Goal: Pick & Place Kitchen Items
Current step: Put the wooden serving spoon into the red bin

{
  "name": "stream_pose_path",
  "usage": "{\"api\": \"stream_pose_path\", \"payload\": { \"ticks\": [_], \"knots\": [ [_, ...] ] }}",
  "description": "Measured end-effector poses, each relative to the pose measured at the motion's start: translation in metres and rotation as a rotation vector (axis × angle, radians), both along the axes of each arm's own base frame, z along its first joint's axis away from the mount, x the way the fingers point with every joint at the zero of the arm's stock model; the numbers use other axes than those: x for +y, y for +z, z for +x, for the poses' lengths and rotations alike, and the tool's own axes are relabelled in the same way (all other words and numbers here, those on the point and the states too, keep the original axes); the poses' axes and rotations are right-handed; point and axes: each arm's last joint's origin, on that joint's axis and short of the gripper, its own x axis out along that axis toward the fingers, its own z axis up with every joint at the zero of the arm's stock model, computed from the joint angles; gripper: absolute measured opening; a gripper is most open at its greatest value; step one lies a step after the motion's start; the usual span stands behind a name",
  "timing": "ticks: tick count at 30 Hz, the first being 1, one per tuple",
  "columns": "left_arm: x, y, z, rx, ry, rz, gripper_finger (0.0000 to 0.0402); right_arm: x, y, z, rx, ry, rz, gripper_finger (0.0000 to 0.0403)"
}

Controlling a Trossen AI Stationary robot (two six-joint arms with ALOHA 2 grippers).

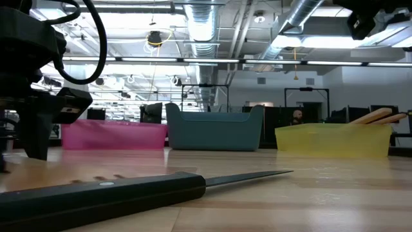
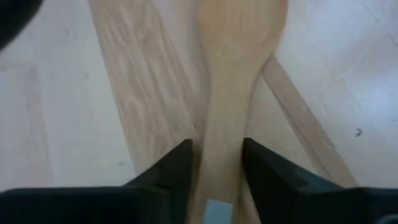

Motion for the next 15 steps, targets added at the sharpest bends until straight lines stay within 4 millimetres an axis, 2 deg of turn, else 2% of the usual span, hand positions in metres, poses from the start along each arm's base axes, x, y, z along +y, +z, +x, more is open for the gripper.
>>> {"api": "stream_pose_path", "payload": {
  "ticks": [5,11,15],
  "knots": [
    [0.0,0.0,0.0,-0.005,0.0,0.013,0.0043,0.0,0.0,0.0,0.0,0.0,0.0,0.0126],
    [0.004,0.003,0.001,-0.011,0.102,-0.034,0.004,0.0,0.0,0.0,0.0,0.0,0.0,0.0126],
    [0.015,0.017,0.001,-0.053,0.208,-0.068,0.004,0.0,0.0,0.0,0.0,0.0,0.0,0.0126]
  ]
}}
